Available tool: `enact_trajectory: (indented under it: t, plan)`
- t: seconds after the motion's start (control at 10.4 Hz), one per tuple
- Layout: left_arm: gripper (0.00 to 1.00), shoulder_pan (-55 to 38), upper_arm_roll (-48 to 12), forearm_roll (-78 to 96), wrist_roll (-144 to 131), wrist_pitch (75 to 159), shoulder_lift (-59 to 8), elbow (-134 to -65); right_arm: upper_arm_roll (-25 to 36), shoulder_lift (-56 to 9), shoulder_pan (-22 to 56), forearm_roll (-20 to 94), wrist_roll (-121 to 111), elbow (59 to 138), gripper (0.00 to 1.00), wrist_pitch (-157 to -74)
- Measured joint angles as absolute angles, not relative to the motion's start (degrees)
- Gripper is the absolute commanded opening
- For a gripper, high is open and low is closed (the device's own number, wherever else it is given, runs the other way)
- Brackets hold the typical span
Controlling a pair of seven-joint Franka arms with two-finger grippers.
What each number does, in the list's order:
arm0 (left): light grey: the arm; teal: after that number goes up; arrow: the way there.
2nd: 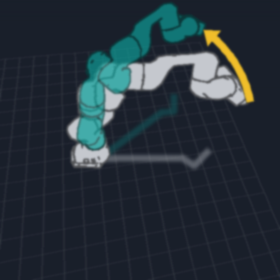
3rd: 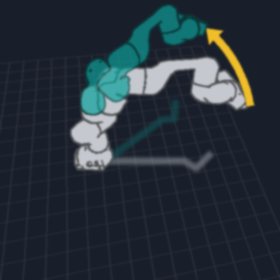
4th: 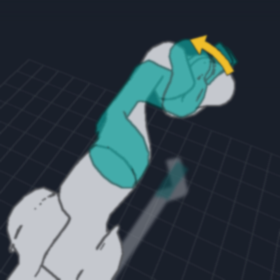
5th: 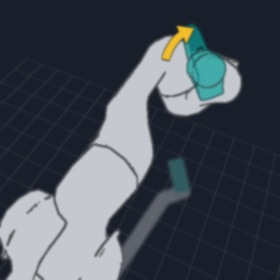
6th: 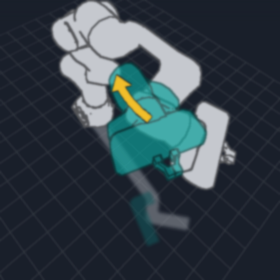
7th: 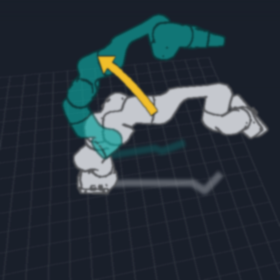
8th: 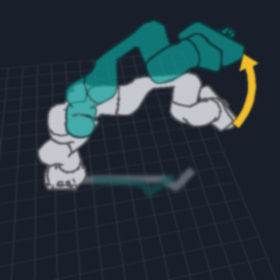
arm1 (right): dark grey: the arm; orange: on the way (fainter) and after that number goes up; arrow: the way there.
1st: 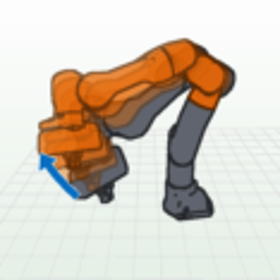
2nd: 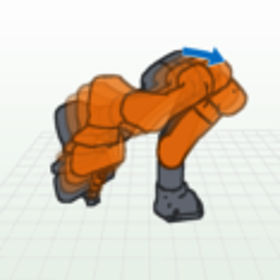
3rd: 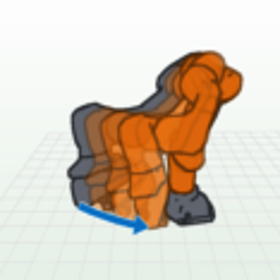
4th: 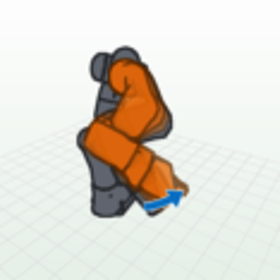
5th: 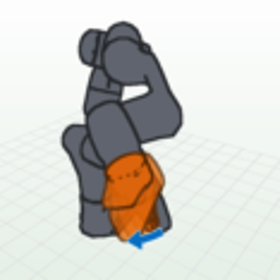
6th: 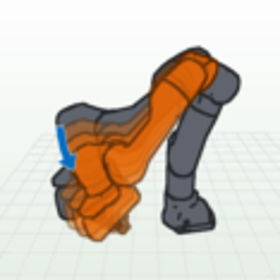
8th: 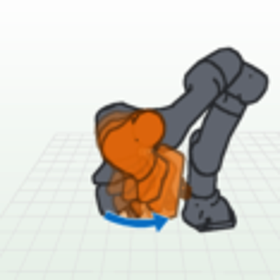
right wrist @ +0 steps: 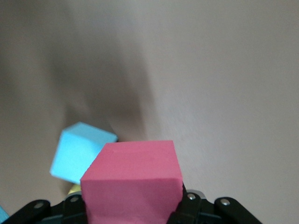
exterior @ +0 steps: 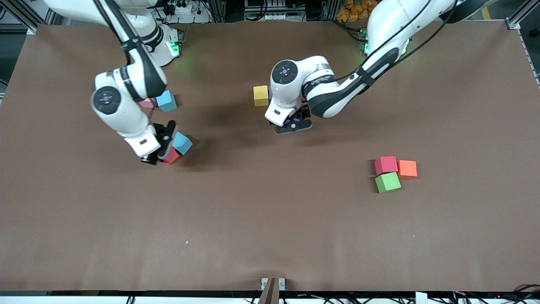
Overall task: Form number 2 with 11 blocks
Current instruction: 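Carry the pink block to the middle while the left gripper releases and withdraws, then set the pink block down while the left gripper grasps the green block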
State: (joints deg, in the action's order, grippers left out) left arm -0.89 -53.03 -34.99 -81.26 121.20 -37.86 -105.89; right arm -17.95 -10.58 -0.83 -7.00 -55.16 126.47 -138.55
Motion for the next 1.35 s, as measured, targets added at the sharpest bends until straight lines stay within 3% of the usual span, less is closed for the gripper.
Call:
enact_trajectory:
  t: [0.38, 1.35]
  plan:
    - [1.0, 16.4, -61.6, -35.0, -76.5, 121.0, -36.9, -105.4, -18.3, -11.5, 8.8, -7.0, -45.8, 124.0, 0.27, -138.5]
    - [1.0, 32.7, -59.1, -35.2, -52.6, 116.5, -37.0, -96.3, -15.1, -29.6, 33.0, -7.0, -29.2, 107.2, 0.27, -138.8]
